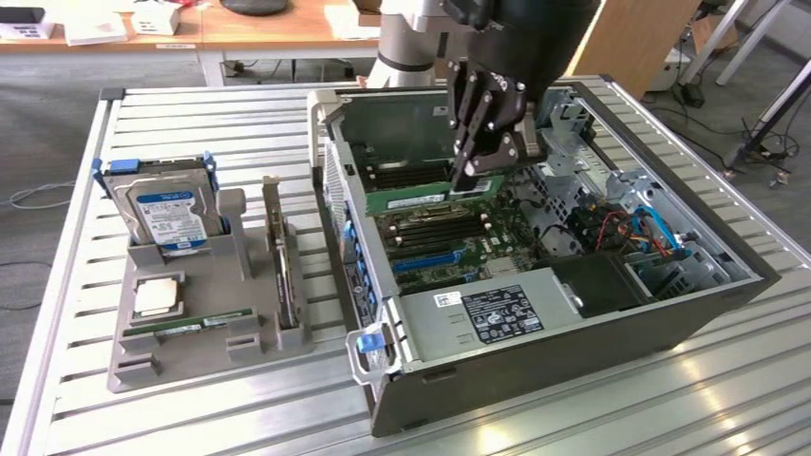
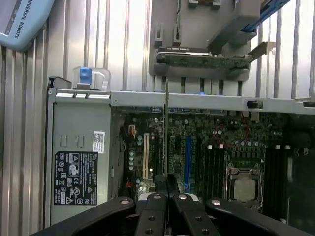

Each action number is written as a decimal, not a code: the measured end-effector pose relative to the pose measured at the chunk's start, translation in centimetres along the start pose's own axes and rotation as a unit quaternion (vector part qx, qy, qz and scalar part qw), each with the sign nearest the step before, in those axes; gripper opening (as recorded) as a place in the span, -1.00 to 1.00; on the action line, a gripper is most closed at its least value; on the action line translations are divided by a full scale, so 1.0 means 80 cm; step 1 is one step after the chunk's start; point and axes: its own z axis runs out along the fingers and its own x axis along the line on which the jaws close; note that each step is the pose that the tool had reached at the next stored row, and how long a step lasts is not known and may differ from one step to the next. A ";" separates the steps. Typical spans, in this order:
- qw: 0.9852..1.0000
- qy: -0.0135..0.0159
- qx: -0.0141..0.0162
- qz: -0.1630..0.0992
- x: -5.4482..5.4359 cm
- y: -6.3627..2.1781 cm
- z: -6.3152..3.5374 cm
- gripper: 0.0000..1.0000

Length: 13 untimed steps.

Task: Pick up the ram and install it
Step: 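Pick up the ram and move it above insertion slot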

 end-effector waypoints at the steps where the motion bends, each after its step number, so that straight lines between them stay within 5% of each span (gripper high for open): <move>1: 1.000 0.000 0.000 0.000 0.000 -0.005 0.000 -0.76; 13: 1.000 -0.001 0.000 0.000 0.001 -0.065 -0.003 -0.76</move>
